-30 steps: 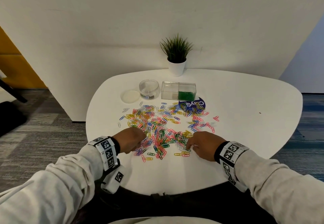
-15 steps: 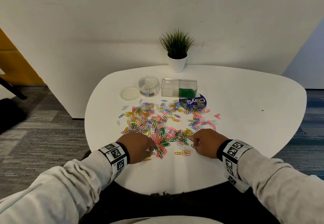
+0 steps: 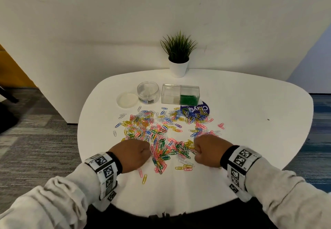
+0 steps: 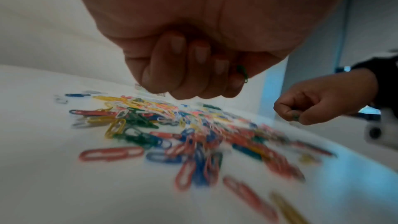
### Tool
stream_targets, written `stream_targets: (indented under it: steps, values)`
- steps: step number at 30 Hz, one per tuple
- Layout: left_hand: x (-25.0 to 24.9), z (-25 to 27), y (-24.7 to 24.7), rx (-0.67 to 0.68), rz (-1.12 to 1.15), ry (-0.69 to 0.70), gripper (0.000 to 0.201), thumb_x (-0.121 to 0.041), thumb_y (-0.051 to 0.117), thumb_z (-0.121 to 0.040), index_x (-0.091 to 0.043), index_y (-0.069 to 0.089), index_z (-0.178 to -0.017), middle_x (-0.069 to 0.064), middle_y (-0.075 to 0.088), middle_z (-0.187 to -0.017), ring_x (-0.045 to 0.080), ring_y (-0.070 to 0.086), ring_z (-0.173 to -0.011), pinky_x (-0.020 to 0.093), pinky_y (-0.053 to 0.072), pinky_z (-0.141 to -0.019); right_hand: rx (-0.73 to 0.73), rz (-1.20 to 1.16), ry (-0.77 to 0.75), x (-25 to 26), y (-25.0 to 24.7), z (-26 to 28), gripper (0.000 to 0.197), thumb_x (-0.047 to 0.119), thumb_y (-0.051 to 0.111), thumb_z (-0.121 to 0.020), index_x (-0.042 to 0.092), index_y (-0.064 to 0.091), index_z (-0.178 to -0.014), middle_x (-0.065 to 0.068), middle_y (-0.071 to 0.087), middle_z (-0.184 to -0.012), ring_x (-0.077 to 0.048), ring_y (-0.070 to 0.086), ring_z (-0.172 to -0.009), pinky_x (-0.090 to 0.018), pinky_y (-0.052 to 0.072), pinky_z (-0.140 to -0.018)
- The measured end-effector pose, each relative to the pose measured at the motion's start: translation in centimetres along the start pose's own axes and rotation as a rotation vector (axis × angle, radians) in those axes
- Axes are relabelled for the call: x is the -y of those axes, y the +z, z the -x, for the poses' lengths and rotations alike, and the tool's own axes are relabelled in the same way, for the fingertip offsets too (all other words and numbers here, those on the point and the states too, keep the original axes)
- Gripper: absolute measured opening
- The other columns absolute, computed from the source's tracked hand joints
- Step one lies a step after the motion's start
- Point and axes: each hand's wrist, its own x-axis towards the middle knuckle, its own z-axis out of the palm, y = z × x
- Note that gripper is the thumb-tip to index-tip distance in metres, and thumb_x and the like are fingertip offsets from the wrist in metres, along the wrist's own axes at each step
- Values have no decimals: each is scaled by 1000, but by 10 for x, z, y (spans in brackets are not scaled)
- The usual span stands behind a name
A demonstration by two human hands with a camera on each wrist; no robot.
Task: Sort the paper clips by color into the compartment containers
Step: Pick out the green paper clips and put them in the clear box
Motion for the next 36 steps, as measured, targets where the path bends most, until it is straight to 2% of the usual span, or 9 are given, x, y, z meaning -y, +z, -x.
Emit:
stream_targets:
  steps: [4,7,10,16,18,24,30,34,36]
  values:
    - [9,-20,-33,-44,68,-83,36,-37,39,-98,-17,36,-67,-2,41,-65,14,36,-61,33,33,-61,-196,-162,-2,-21,-65,-35,28,20,60,-80,21,35,-68,4,40,-67,-15,32,-59,-29,29,-56]
    - [19,-41,-59,-59,37,-105,41,-43,42,-102,-18,42,-69,-4,46,-65,12,40,-60,31,35,-61,-296,-174,25,-32,-106,-70,24,17,61,-80,20,39,-70,3,43,-70,-15,36,-60,-28,31,-56]
    - [29,-67,-84,17,117,-147,25,-39,49,-101,-25,58,-82,-7,63,-77,7,53,-65,23,44,-63,-322,-114,55,-39,-130,-110,18,15,60,-81,21,44,-76,2,51,-78,-17,46,-69,-29,37,-61]
    - [11,-128,-123,92,11,-114,19,-21,48,-99,-25,65,-92,-12,62,-87,1,53,-74,14,40,-65,-272,30,46,-52,-137,-162,23,11,58,-86,22,59,-105,3,59,-110,-21,54,-100,-30,45,-85]
    - [-2,-152,-130,27,55,-95,19,-19,49,-99,-25,66,-93,-12,61,-87,5,54,-76,15,40,-63,-312,-16,51,-59,-134,-159,26,12,55,-90,24,59,-113,3,58,-116,-20,53,-105,-29,42,-88]
    - [-53,-227,-133,-197,68,18,26,-15,43,-101,-14,67,-113,0,62,-112,16,55,-103,23,37,-83,-375,-70,82,-87,-102,-110,19,24,53,-96,27,58,-114,4,51,-123,-20,55,-110,-31,43,-94]
    - [-85,-263,-109,-140,-125,125,28,-16,50,-99,-16,62,-124,5,61,-128,22,54,-118,31,40,-100,-103,-12,192,-117,-71,-46,30,39,54,-96,30,55,-124,6,50,-135,-17,52,-119,-31,40,-102]
    - [-87,-260,-103,-102,-195,156,36,-18,46,-102,-21,55,-137,2,50,-145,21,42,-135,32,28,-113,-124,50,262,-130,-73,-25,29,34,50,-98,30,53,-126,6,52,-135,-17,52,-119,-30,40,-98]
    - [-86,-245,-107,-130,-176,162,36,-17,44,-102,-22,57,-136,3,52,-143,21,45,-133,33,30,-112,-151,59,236,-124,-71,-22,30,27,49,-98,30,54,-127,6,53,-134,-18,52,-119,-29,40,-96]
